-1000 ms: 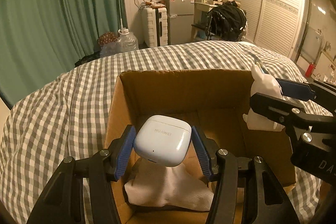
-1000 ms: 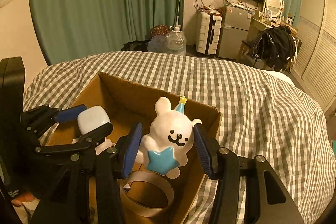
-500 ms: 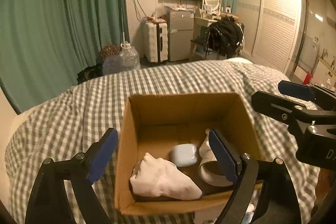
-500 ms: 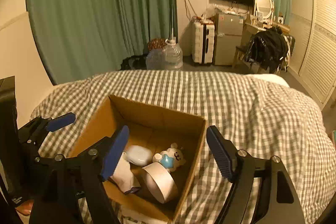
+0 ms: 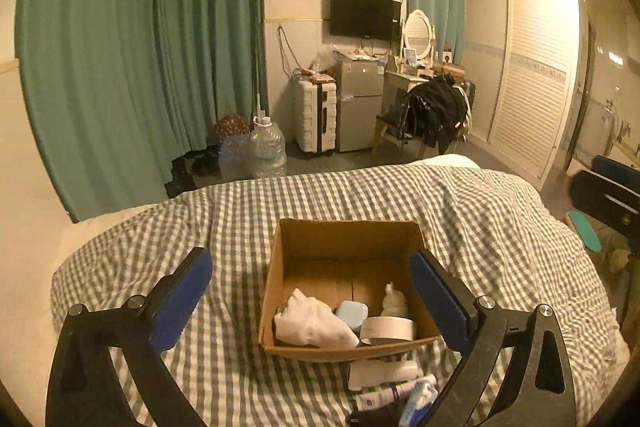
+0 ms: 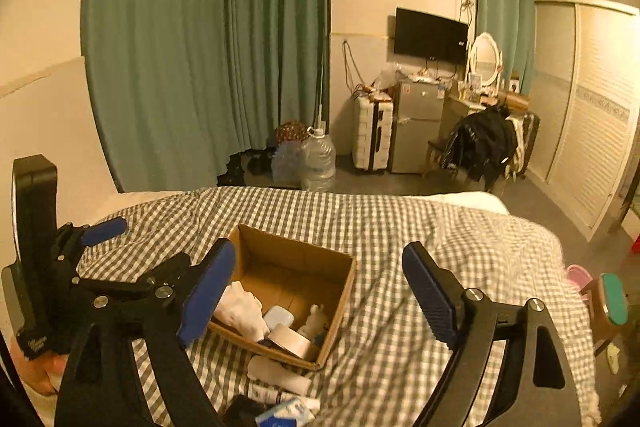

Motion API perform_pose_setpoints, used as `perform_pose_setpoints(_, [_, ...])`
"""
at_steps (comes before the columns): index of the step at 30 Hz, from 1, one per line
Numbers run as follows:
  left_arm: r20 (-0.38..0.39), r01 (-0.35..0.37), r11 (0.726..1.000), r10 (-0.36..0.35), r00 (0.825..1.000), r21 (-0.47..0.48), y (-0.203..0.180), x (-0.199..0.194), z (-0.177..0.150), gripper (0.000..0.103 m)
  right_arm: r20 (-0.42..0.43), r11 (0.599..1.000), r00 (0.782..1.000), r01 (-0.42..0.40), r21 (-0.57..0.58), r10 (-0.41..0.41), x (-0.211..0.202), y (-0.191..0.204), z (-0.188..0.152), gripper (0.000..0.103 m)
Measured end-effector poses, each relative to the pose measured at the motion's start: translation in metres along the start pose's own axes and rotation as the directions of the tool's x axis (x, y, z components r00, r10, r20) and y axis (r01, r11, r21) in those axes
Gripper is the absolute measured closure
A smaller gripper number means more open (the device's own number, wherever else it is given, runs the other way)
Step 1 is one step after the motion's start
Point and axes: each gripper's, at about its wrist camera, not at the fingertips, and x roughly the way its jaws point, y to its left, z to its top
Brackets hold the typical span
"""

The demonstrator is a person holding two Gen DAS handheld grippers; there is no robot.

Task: Organize objects
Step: 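Grasp the black cup with the left tool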

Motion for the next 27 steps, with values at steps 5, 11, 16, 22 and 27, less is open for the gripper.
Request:
perform_pose_setpoints(5, [-0.001, -0.051, 0.999, 0.051, 0.999, 0.005, 0.001, -0.026, -0.013, 0.001, -0.021, 0.999, 0.999, 0.023, -0.048, -0.024, -0.034, 0.011, -0.01, 0.014])
perform_pose_setpoints(11, [-0.042, -0.111, 0.994, 0.111, 0.993, 0.009, 0.003, -0.027, -0.063, 0.001, -0.114, 0.996, 0.993, 0.014, -0.094, -0.025, -0.03, 0.017, -0.061, 0.014])
perform_pose_setpoints(16, [-0.101, -0.118, 0.993, 0.118, 0.988, 0.014, -0.003, -0.007, -0.12, 0.001, -0.24, 0.997, 0.97, 0.018, -0.079, -0.037, 0.007, 0.015, -0.121, 0.014])
perform_pose_setpoints(22, [-0.217, -0.039, 0.999, 0.04, 0.975, 0.01, -0.023, 0.029, -0.188, 0.001, -0.363, 0.998, 0.931, 0.015, -0.065, -0.038, 0.055, 0.013, -0.176, 0.014])
perform_pose_setpoints(27, [-0.289, 0.021, 0.997, 0.0, 0.957, 0.07, -0.048, 0.048, -0.224, 0.001, -0.401, 0.999, 0.916, 0.022, -0.031, -0.033, 0.076, 0.006, -0.196, 0.014])
